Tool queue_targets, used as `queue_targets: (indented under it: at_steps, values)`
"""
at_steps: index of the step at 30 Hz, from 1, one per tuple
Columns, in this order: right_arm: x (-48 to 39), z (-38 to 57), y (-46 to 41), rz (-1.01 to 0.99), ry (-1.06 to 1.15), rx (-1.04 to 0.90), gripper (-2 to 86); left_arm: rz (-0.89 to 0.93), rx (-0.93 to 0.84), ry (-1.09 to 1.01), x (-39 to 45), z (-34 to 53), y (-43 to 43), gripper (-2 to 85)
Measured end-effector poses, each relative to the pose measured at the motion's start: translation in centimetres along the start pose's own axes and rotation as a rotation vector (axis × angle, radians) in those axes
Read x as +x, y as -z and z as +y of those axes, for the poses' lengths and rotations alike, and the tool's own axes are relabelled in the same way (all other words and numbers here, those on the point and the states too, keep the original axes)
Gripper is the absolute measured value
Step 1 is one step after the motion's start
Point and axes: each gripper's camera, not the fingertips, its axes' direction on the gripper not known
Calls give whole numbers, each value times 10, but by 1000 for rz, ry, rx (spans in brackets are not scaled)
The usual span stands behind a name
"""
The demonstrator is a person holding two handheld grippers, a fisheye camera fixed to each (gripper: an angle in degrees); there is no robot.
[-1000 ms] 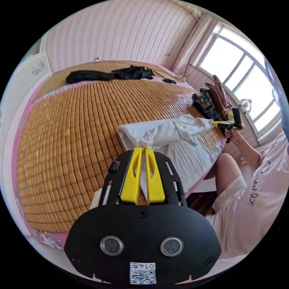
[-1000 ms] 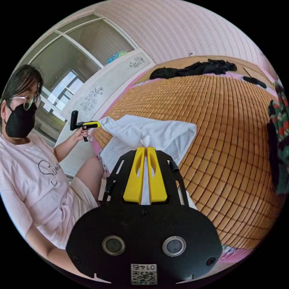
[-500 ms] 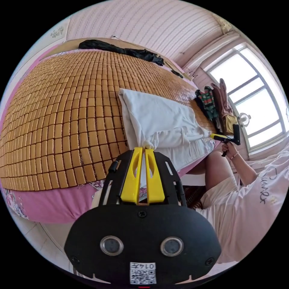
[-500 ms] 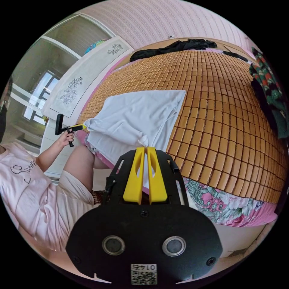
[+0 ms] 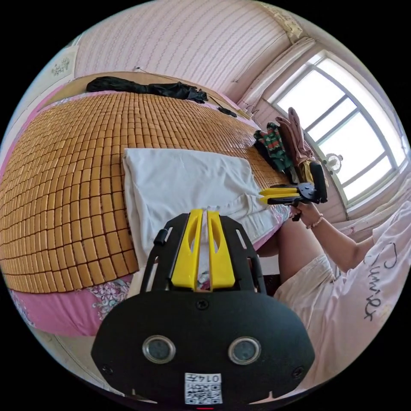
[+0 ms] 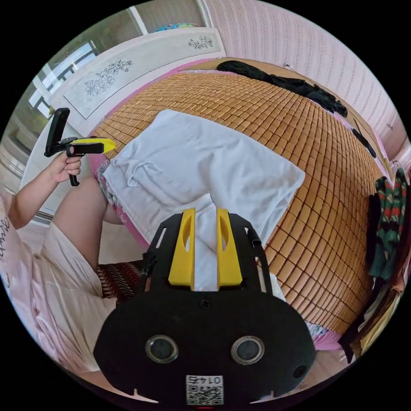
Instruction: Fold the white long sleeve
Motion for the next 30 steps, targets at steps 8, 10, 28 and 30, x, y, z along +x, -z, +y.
queue_targets:
  at_steps: [8,10,28,30]
  values:
    - [-27,2,-20,13,59,-3,9,-163,-206,-99,21,14,-71,18]
    - [-35,7,-13,-10,96,8,4,-99,-201,-109,26,21,-66,10]
    - [-95,-4,-13,-23,178,-109,-2,-154,-310,-232,88,83,-86,56]
    - [-97,-14,-31,66,147,-219,-2,-126,-341,-282,98,85,-92,68]
